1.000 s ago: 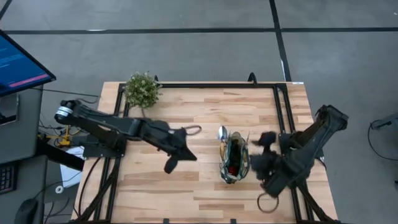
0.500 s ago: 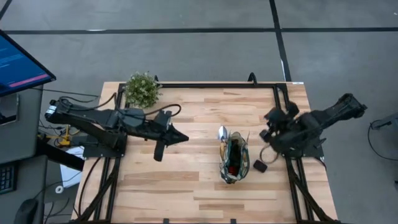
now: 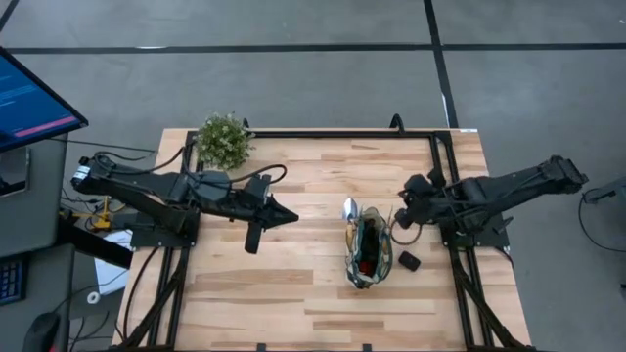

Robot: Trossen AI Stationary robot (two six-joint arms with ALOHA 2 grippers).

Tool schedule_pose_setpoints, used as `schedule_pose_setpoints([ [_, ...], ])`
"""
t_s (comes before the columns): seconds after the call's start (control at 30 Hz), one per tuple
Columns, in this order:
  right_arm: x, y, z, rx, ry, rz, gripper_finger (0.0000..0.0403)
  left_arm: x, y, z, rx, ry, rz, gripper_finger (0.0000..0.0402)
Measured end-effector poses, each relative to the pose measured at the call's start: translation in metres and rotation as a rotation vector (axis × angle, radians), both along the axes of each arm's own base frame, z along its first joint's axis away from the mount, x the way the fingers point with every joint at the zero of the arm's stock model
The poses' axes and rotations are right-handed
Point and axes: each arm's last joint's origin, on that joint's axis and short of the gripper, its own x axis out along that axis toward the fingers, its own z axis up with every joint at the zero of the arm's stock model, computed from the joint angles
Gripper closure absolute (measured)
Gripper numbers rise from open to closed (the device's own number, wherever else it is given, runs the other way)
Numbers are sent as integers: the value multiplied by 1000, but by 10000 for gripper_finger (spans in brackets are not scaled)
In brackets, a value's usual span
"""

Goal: Pick & Place Garden tools in Gardening bag
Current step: Put the yellow trowel into the yellow gardening bag

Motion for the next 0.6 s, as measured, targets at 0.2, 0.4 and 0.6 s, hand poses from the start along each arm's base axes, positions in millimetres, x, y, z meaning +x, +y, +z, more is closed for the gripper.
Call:
schedule_pose_setpoints([
  [0.2,15,-2,2,16,-44,160,402,0,0,0,-4,-3,0,400],
  [0.4,27,3,8,75,-126,306,403,0,0,0,-5,-4,0,400],
  [0.6,26,13,5,138,-118,339,403,0,0,0,-5,-4,-1,400],
])
